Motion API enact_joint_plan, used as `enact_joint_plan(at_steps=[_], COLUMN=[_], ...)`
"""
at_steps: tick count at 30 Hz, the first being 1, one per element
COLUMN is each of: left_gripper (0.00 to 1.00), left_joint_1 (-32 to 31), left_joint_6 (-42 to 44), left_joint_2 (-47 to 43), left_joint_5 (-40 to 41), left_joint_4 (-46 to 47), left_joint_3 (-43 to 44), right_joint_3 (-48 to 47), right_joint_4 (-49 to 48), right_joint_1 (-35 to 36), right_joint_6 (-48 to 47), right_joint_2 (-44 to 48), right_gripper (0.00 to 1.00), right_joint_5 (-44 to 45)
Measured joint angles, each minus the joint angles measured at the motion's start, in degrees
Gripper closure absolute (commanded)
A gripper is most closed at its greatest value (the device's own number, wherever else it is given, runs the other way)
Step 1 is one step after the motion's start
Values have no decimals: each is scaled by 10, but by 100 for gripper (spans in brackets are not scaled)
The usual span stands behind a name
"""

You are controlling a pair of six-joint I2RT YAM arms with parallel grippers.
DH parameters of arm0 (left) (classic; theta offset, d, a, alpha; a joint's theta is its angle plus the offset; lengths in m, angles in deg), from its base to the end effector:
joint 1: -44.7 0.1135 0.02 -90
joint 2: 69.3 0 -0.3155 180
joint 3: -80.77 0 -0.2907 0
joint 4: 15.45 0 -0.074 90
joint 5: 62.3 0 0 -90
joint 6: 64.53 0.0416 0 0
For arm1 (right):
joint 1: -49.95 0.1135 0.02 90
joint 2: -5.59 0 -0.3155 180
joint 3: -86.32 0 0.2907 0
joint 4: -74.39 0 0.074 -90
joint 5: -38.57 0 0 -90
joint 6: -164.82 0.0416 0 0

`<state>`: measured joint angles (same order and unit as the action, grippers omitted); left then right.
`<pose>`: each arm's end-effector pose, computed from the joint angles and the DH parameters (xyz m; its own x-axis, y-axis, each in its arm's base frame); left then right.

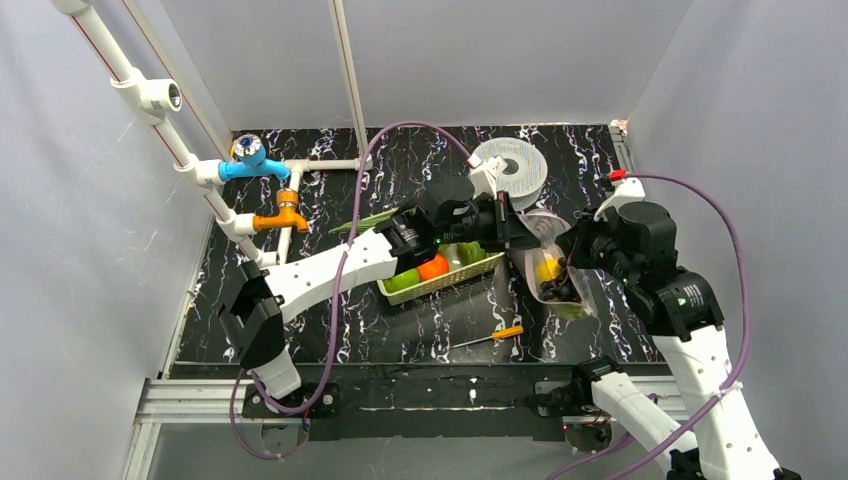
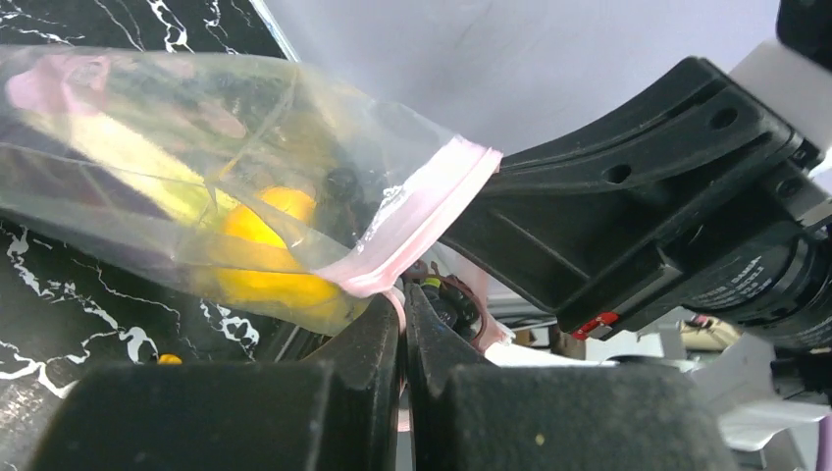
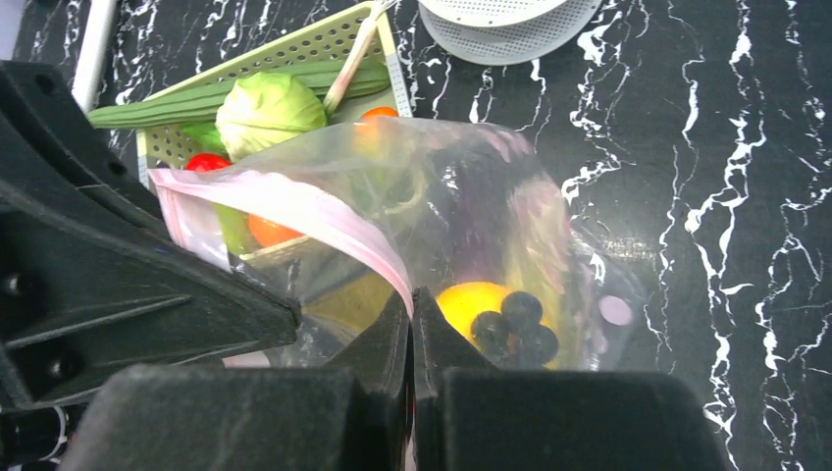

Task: Place the food in the zip-top bag and seal the zipper
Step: Adjust the zipper food storage bag at the center of the board, then pick up the fake fruit from the bin.

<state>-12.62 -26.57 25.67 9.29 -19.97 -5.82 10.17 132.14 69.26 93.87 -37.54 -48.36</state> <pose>0.2323 -0.3865 0.4079 -0.7985 -0.1407 -0.5853 0.5505 0.2228 -0.8046 0.1314 0.0437 0.4393 -0.4660 0.1821 -0.8659 -0.1399 0.9511 0.2753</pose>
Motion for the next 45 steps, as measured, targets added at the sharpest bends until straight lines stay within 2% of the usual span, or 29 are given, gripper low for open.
enact_joint_plan(at_steps=[6, 12, 17, 21, 25, 31, 33, 37, 41, 45], left_gripper=[100, 100, 100, 100, 100, 100, 94, 70, 51, 41], left_joint_1=[5, 5, 5, 2, -2, 8, 11, 14, 26, 39], left_joint_6=[-28, -13, -19, -20, -20, -22, -20, -6, 16, 43], left_joint_2=[-9, -37, -43, -66, -96, -89, -84, -84, -92, -127], left_joint_5=[36, 37, -11, -14, 7, 15, 14, 14, 15, 28], left_joint_4=[-60, -90, -77, -53, -43, -61, -70, -82, -99, -110], left_joint_3=[5, -24, 6, 17, -5, -50, -51, -46, -46, -66], right_joint_3=[-24, -34, -119, -174, -168, -97, -91, -91, -79, -65], right_joint_4=[12, 36, 77, 79, 74, 74, 75, 68, 63, 63], right_joint_1=[0, 3, 3, 3, 8, 10, 10, 8, 4, 3], right_joint_6=[-6, -13, -12, -12, -10, -10, -11, -17, -24, -27], right_joint_2=[-14, -8, -46, -41, -25, -39, -47, -25, 17, 45], right_gripper=[99, 99, 99, 99, 99, 99, 99, 99, 99, 99], right_joint_5=[24, 32, 39, 47, 36, 36, 39, 51, 74, 88])
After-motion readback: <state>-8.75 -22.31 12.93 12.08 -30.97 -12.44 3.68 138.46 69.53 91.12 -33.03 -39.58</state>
